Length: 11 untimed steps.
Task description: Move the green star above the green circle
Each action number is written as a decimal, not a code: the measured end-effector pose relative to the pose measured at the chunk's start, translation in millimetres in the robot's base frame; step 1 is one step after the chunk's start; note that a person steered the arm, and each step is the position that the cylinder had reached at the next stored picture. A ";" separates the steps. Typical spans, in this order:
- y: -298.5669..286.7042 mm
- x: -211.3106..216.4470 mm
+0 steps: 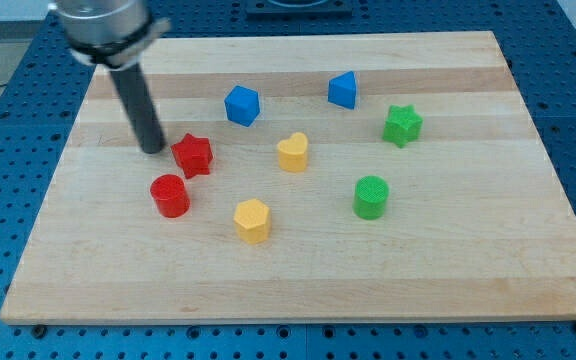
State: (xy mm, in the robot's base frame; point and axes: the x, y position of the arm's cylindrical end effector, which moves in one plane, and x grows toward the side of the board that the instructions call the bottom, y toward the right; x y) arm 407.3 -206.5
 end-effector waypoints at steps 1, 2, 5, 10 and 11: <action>-53.1 90.6; 26.3 182.1; 271.5 130.4; 356.9 -39.7; 330.7 -7.7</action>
